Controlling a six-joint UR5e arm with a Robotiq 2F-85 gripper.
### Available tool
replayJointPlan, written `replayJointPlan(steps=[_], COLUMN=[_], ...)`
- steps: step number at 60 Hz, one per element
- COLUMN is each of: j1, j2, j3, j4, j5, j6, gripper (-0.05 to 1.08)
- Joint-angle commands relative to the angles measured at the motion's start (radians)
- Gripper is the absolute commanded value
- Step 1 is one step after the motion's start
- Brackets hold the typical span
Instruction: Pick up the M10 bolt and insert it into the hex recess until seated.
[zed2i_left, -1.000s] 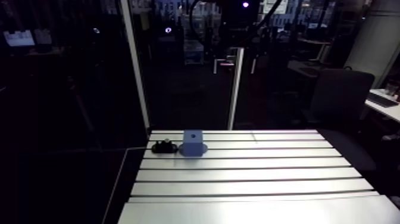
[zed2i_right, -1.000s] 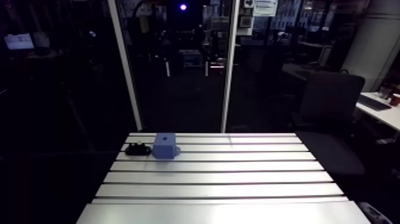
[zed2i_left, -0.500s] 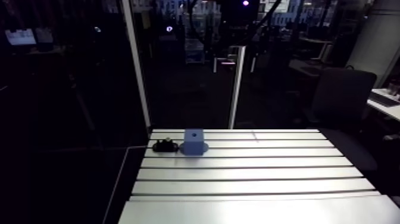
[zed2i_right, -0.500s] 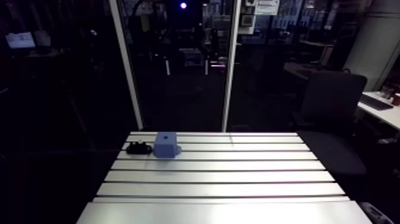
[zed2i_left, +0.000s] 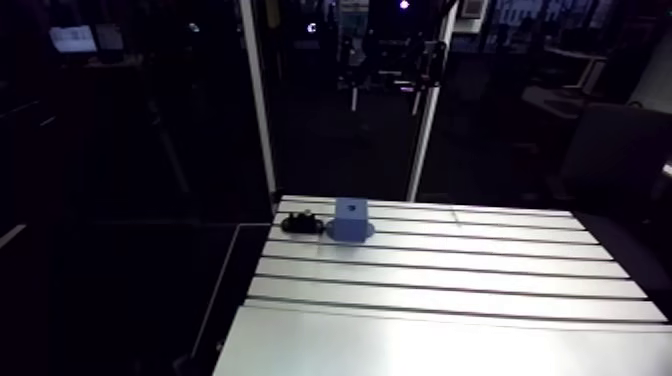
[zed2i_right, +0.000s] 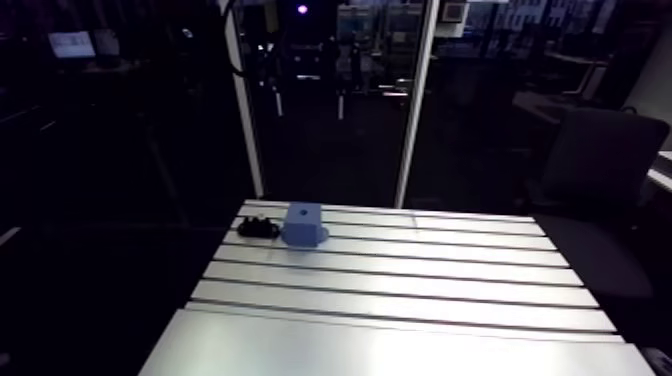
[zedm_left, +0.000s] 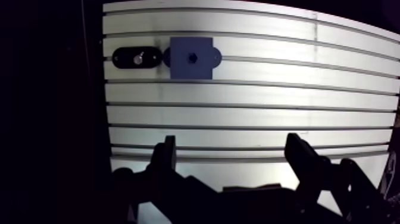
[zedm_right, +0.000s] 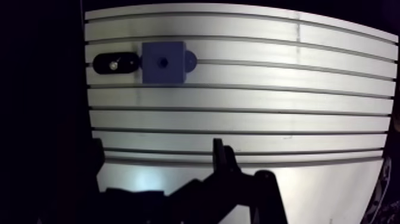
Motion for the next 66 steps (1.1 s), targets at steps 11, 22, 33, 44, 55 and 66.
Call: replayJointPlan(steps=[11,22,33,44,55,66], j1=[0.161,0.173,0.181,0.199,0.199,0.199], j2=[0.152,0.189,0.236,0.266,0.291,0.308], j3=[0.021,0.06,0.066,0.066,0.061,0.063], j4=[-0.287,-0.405,-0.441,-0.466,-0.481,-0.496], j5=[-0.089,-0.076,-0.073,-0.061,-0.062,-0.056], j6=[0.152,0.168,0.166,0.165,0.166,0.17], gripper=[0.01,0.01,0.01,0.02,0.06,0.14])
